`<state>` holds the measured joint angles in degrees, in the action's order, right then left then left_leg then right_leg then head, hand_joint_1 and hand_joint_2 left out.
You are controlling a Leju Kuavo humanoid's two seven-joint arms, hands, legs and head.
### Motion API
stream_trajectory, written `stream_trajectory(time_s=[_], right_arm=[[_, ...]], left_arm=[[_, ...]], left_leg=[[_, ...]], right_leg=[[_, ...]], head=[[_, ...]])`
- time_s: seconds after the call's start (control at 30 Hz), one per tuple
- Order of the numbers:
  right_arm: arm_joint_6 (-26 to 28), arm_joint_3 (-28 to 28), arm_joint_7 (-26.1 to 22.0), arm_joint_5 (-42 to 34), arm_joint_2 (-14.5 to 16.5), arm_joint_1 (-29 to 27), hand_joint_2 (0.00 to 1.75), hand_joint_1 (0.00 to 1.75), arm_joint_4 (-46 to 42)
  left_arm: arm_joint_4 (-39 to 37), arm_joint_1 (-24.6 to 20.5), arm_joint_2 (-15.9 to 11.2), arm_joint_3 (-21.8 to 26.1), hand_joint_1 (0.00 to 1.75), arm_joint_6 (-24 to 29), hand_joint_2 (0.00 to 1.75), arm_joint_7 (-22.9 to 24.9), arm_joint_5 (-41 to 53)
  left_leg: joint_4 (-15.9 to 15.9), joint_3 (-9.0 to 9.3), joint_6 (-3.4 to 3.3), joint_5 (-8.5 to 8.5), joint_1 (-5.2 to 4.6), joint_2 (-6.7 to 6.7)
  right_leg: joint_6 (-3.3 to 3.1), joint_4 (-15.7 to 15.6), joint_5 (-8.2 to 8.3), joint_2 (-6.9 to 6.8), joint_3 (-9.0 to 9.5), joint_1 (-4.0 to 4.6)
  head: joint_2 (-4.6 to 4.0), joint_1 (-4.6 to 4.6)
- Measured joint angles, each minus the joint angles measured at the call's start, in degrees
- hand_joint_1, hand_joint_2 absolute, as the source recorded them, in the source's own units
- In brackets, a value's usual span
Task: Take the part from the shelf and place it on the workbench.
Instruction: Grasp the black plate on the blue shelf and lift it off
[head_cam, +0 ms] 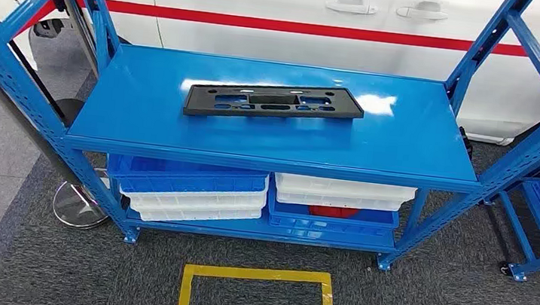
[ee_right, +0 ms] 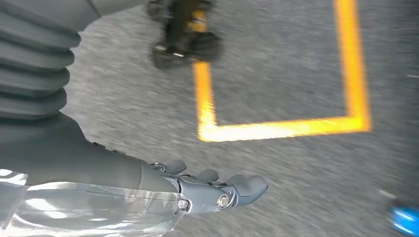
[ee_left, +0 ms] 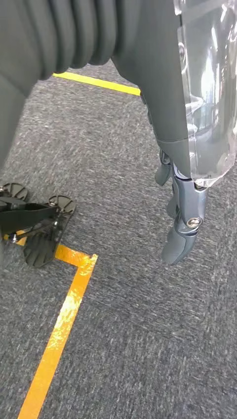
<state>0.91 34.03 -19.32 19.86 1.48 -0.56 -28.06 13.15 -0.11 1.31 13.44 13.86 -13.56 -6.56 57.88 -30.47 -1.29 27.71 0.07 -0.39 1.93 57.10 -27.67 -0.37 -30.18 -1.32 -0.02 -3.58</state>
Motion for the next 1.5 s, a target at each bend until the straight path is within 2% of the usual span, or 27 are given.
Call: stream_trajectory(time_s=[0.03, 0.07, 0.13, 0.4, 0.57, 0.77, 1.03, 1.23, 1.5], right_arm=[[-0.08, 0.00, -0.09, -0.27, -0.03, -0.01, 0.58, 0.00, -0.89], [-0.15, 0.00, -0.16, -0.52, -0.07, -0.02, 0.87, 0.00, -1.77], [-0.42, -0.01, -0.42, -1.59, -0.29, -0.06, 1.75, 0.00, -5.59], [-0.78, -1.88, -2.22, -6.88, -1.87, -0.03, 1.75, 0.00, -22.52], [-0.66, -5.14, -2.90, -10.68, -4.63, 2.15, 1.75, 0.00, -32.29], [0.43, -11.29, -2.95, -14.21, -7.69, 6.94, 1.75, 0.00, -42.39], [2.28, -22.20, -1.96, -16.97, -11.03, 14.83, 1.75, 0.00, -52.69], [4.14, -31.38, -1.55, -14.35, -13.07, 20.56, 1.75, 0.00, -57.65], [8.56, -42.33, -0.89, -2.99, -13.47, 26.18, 1.75, 0.00, -60.09]], left_arm=[[-0.03, 0.00, 0.00, 0.00, 0.00, -0.06, 0.00, -0.05, 0.01], [-0.05, -0.01, 0.00, 0.00, 0.00, -0.12, 0.00, -0.11, 0.04], [-0.14, -0.04, 0.00, 0.00, 0.00, -0.38, 0.00, -0.36, 0.17], [-0.48, -0.16, 0.00, 0.00, 0.00, -0.95, 0.00, -0.98, 0.94], [-0.57, -0.21, -0.04, -0.01, 0.00, -1.23, 0.00, -0.98, 1.35], [-0.65, -0.26, -0.06, -0.12, 0.00, -1.56, 0.00, -0.79, 2.09], [-0.77, -0.33, -0.07, -0.31, 0.00, -1.74, 0.00, -0.71, 2.94], [-0.82, -0.45, -0.07, -0.60, 0.00, -1.96, 0.00, -0.65, 3.79], [-0.82, -0.58, -0.09, -0.67, 0.00, -2.01, 0.00, -0.65, 4.66]], left_leg=[[0.00, 0.00, 0.00, 0.00, 0.00, 0.00], [0.00, 0.00, 0.00, 0.00, 0.00, 0.00], [0.00, 0.00, 0.00, 0.00, 0.00, 0.00], [0.00, -0.03, 0.00, 0.00, 0.00, -0.01], [0.01, -0.03, -0.02, -0.02, -0.01, -0.01], [0.02, -0.02, -0.04, -0.06, 0.00, -0.01], [0.02, -0.03, -0.03, -0.08, 0.01, -0.03], [0.02, -0.04, -0.02, -0.08, 0.00, -0.04], [0.12, -0.10, -0.04, -0.07, -0.12, -0.05]], right_leg=[[0.00, 0.00, 0.00, 0.00, 0.00, 0.00], [0.01, 0.00, 0.00, 0.00, 0.00, 0.00], [0.01, 0.00, 0.01, 0.00, 0.00, 0.00], [0.02, 0.00, 0.02, 0.00, 0.01, 0.00], [0.06, 0.01, 0.05, 0.01, 0.03, -0.01], [0.09, 0.02, 0.07, -0.01, 0.04, 0.00], [0.09, 0.06, 0.07, -0.04, 0.03, 0.01], [0.09, 0.07, 0.07, -0.04, 0.01, 0.00], [0.15, 0.03, 0.13, -0.06, -0.02, -0.03]], head=[[0.00, 0.00], [0.00, 0.00], [0.00, 0.00], [0.00, 0.00], [0.00, 0.00], [0.00, 0.00], [0.00, 0.00], [0.00, 0.00], [0.00, 0.00]])
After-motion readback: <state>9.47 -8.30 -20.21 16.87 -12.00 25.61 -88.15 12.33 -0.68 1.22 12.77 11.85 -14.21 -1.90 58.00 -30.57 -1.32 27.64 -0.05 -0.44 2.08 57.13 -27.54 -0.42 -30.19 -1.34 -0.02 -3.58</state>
